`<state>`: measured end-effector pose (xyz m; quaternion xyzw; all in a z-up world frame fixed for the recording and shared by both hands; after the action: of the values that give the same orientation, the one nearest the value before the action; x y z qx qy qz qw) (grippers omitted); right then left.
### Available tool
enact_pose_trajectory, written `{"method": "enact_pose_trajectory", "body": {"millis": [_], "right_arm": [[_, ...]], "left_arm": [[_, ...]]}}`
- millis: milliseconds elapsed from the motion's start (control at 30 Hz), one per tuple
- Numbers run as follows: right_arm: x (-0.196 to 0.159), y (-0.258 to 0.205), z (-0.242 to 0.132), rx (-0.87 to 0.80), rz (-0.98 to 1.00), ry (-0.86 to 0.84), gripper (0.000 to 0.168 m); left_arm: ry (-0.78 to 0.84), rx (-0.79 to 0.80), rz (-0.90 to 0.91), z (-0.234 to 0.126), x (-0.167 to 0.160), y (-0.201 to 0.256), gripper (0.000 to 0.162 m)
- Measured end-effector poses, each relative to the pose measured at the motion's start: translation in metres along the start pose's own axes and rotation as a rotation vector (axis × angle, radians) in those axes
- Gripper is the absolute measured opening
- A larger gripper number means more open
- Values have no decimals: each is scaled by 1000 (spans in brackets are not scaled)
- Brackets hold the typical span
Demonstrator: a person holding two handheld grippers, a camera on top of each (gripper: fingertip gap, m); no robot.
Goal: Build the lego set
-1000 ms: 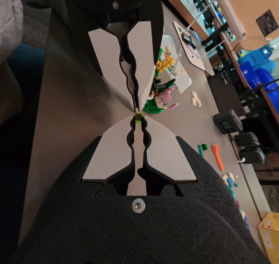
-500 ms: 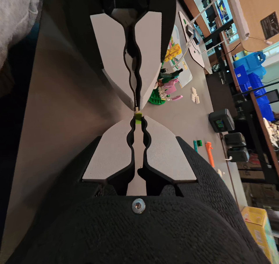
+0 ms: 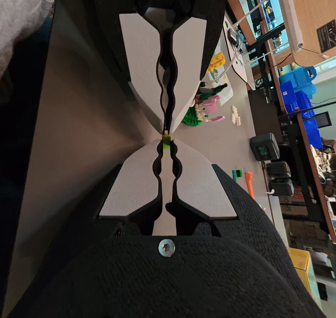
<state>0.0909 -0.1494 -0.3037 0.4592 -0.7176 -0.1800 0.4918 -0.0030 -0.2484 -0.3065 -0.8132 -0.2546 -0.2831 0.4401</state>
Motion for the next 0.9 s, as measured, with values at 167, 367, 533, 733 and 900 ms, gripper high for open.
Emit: {"method": "enact_pose_trajectory", "body": {"millis": [167,367,533,733,900], "right_arm": [[1,-1,0,-1,-26,-18,6],[4,-3,3,-16,-38,-59,6],[7,-2,5,-27,14,-95,6],[5,0,3,-39,22,-5,6],[7,2,-4,-64,24,101,6]], "left_arm": [[6,7,4,0,1,1,2],[7,12,8,0,1,1,2],[11,16,-3,-1,1,-1,2],[79,6,-11,-6,2,-3,2],[174,3,-13,-13,4,-5,2]]}}
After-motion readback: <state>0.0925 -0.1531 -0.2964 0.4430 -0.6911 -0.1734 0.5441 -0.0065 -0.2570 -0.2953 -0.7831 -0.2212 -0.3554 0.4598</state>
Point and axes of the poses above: each gripper's, where its closed fingertips meet, z out along the fingers, x out of its top, y = z × x across the jaws, the point moved 9 cm from there along -z, back along the fingers, and after that the axes turned 1 degree about -x, right-handed, at the moved point
